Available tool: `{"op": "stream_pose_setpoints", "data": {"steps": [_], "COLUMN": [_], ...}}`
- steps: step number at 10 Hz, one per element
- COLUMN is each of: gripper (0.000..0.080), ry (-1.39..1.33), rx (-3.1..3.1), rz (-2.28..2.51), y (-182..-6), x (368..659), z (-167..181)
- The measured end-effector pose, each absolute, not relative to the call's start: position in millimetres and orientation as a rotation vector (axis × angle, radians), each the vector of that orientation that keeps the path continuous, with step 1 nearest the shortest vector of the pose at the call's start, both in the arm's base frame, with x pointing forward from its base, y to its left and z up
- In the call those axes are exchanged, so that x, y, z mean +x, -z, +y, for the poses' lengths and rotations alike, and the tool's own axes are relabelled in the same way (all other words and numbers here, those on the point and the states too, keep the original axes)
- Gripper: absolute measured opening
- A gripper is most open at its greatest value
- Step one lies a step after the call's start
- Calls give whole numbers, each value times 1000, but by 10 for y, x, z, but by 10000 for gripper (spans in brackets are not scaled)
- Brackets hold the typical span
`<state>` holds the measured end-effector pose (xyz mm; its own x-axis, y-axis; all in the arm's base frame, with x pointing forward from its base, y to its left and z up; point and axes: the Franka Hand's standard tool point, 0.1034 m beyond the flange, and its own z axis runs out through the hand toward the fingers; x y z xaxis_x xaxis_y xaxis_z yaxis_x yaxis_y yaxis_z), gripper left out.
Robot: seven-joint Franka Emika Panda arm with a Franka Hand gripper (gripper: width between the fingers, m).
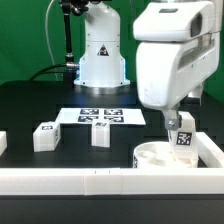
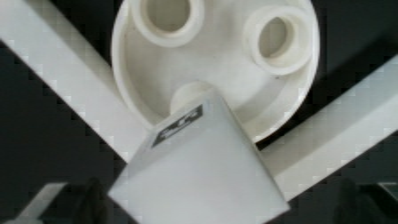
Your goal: Assemble stool
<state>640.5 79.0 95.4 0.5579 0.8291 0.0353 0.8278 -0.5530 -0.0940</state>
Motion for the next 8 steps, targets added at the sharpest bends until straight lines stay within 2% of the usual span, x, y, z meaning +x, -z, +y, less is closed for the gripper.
{"op": "stream_pose_setpoints", "data": {"steps": [8], "gripper": [649], "ry": [1], "rx": [-2231], "rz": [-2138], "y": [-964], "x": [6444], "z": [784]}}
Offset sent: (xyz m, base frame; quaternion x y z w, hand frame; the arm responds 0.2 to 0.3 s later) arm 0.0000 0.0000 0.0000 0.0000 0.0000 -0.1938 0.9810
